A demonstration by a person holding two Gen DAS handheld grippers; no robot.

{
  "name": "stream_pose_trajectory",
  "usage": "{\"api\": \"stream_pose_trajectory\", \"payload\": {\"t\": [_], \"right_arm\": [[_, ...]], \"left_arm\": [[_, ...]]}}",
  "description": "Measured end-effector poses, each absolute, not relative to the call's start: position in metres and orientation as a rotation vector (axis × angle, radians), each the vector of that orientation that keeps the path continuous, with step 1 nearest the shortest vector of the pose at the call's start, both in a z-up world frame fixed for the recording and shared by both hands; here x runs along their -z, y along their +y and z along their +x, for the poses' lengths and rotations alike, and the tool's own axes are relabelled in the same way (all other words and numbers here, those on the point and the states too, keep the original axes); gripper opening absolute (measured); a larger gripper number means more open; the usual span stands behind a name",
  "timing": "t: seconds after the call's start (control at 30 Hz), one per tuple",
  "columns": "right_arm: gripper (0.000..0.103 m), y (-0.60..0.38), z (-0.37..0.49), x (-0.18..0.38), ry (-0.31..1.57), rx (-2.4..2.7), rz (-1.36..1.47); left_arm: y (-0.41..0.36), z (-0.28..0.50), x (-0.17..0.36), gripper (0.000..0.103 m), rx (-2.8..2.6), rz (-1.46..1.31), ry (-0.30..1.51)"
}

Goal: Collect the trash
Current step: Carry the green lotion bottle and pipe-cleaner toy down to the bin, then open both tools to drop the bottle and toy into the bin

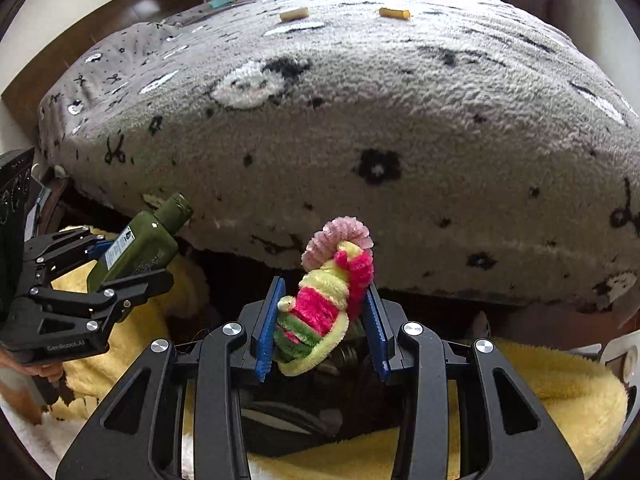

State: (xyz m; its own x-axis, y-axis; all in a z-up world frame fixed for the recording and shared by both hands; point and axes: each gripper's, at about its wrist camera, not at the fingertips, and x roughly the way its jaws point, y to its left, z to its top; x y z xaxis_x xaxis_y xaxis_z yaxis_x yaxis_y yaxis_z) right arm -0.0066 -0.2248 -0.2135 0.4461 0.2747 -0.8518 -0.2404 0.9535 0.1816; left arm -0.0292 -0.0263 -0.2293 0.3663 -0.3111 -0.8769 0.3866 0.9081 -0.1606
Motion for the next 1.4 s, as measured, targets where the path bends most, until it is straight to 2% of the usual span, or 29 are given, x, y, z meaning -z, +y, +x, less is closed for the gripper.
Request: {"api": "stream_pose_trajectory", "payload": {"t": [0.47, 1.03, 1.23, 1.4], "right_arm": [[0.04, -0.22, 0.009, 0.285, 1.249, -0.315, 0.068], [0.041, -0.21, 0.028, 0.317, 1.33, -0.321, 0.081], [0.049, -0.207, 0.032, 0.317, 1.333, -0.316, 0.094], [0.056, -0.209, 0.033, 0.309, 1.321, -0.303, 0.1]], "left_arm": [[-0.043, -0.018, 0.304, 0.049, 0.491, 0.09, 1.331], [-0.046, -0.005, 0.341, 0.049, 0.527, 0.048, 1.433], [-0.047, -0.004, 0.345, 0.05, 0.514, 0.039, 1.44], [-0.038, -0.002, 0.337, 0.062, 0.499, 0.039, 1.412]]}}
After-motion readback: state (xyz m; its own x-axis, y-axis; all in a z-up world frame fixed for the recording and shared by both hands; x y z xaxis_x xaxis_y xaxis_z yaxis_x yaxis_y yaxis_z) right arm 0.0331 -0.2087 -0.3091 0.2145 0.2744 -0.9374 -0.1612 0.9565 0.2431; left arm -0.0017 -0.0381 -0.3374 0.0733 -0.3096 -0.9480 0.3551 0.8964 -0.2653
